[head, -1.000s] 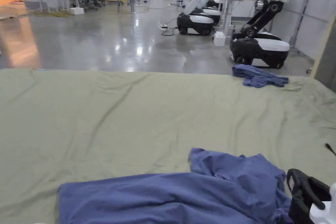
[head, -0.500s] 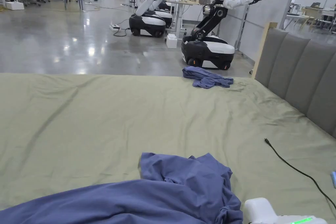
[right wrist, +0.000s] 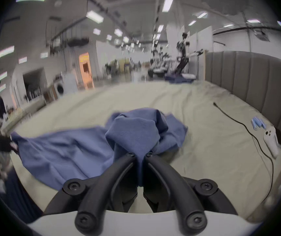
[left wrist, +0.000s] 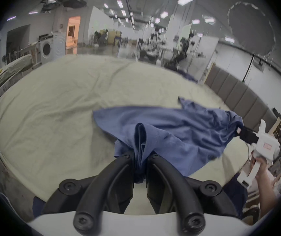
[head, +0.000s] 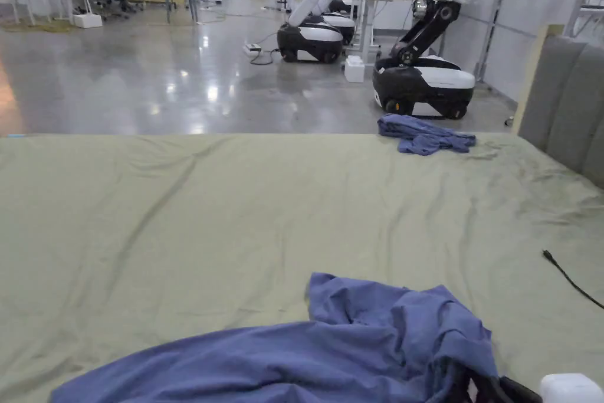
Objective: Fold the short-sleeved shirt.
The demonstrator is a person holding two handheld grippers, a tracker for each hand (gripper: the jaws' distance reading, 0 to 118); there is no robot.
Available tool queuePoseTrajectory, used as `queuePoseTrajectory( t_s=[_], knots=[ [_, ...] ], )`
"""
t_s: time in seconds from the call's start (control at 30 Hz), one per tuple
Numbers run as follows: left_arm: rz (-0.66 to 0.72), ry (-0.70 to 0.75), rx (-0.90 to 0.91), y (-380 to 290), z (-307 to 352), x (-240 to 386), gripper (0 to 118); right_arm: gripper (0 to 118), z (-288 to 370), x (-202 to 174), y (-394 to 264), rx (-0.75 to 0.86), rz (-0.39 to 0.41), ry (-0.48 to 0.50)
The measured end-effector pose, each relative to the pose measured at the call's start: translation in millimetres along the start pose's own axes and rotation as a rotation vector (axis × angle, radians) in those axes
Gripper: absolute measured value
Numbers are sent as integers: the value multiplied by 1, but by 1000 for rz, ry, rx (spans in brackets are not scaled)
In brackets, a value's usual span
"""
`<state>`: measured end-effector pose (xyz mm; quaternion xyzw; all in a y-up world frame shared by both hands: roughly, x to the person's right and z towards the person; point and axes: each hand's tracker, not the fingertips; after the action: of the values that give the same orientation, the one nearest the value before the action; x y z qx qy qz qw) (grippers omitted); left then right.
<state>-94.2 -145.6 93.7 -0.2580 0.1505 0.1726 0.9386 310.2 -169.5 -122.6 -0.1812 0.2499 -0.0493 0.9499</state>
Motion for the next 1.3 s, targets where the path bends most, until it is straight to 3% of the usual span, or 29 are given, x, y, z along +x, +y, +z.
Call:
queuePoseTrajectory(
  t_s=[0.07, 0.23, 0.47, 0.67, 0.9, 1.07, 1.3],
  knots=[
    [23, -2, 146, 2, 19, 6, 12, 5, 26, -12, 11, 116, -63, 15],
    [11, 2, 472, 21, 70, 21, 12, 5, 86, -44, 47, 318, -120, 61],
    [59, -70, 519, 80, 71, 13, 12, 5, 85, -48, 101, 301, -127, 99],
    [50, -174, 526, 180, -8, 23, 12, 5, 4, -42, 178, 299, -66, 132],
    [24, -197, 664, 298, -70, 46, 12, 5, -61, -41, 268, 435, 80, 67],
    [9, -192, 651, 306, -94, 48, 12, 5, -86, -37, 275, 444, 137, 28],
    [53, -101, 303, 213, -143, 17, 12, 5, -108, -20, 181, 139, 143, 29]
  ],
)
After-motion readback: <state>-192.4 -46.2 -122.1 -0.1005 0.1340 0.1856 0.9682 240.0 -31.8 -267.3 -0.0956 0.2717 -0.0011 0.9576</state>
